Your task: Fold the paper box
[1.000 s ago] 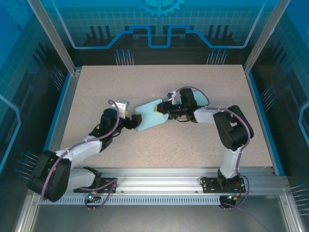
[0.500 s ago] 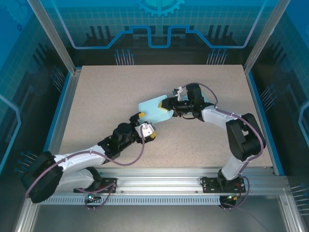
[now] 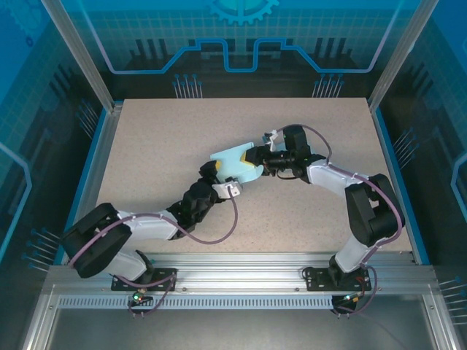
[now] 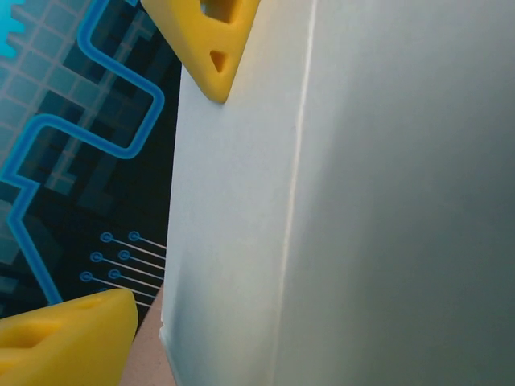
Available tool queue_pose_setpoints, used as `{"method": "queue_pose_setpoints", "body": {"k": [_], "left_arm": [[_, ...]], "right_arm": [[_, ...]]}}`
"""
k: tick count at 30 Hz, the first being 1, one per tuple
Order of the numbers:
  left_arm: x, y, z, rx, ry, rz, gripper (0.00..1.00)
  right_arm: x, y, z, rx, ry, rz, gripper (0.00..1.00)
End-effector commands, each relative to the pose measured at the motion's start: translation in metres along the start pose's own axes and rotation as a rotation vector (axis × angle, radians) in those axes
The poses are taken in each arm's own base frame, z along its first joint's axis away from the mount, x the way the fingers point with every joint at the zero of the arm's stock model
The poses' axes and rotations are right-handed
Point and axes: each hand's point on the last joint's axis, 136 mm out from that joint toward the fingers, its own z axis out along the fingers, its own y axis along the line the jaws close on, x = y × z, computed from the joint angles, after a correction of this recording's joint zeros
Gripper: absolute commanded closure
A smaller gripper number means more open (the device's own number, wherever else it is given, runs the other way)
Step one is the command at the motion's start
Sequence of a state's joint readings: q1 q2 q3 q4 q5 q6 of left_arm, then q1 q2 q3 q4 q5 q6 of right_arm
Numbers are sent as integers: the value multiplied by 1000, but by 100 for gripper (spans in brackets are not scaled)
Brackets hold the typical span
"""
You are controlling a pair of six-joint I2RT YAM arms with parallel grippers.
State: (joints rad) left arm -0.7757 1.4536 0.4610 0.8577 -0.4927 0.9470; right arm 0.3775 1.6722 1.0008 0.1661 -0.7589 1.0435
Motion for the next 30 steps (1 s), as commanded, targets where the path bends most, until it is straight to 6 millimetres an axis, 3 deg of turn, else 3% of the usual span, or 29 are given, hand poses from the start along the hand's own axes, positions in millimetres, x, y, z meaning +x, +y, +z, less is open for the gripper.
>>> {"method": "queue_pose_setpoints", "body": {"k": [1, 4, 9, 13, 16, 20, 23, 25, 30], "left_arm": [[-28, 42, 5, -191, -56, 4, 25], [-32, 45, 6, -234, -66, 7, 39], [-32, 36, 5, -177, -57, -26, 43], [-31, 26, -4, -70, -50, -48, 52], [-30, 14, -14, 50, -34, -58, 59], [-19, -10, -35, 308, 56, -109, 61], [-11, -19, -52, 496, 144, -226, 61], [-9, -24, -63, 596, 179, -294, 67], [-11, -31, -83, 813, 226, -443, 67]], "right_arm": [[8, 7, -4, -13, 33, 13, 56], [6, 3, -5, 0, 23, 18, 55], [3, -5, -9, 21, 17, 29, 48], [-4, -5, -18, 26, -11, 16, 37], [-10, -6, -27, 42, -40, 8, 26], [-20, -10, -45, 59, -92, 4, 16], [-30, -16, -65, 82, -155, 4, 16], [-33, -20, -78, 115, -192, -6, 14], [-34, -30, -105, 246, -262, -88, 13]]}}
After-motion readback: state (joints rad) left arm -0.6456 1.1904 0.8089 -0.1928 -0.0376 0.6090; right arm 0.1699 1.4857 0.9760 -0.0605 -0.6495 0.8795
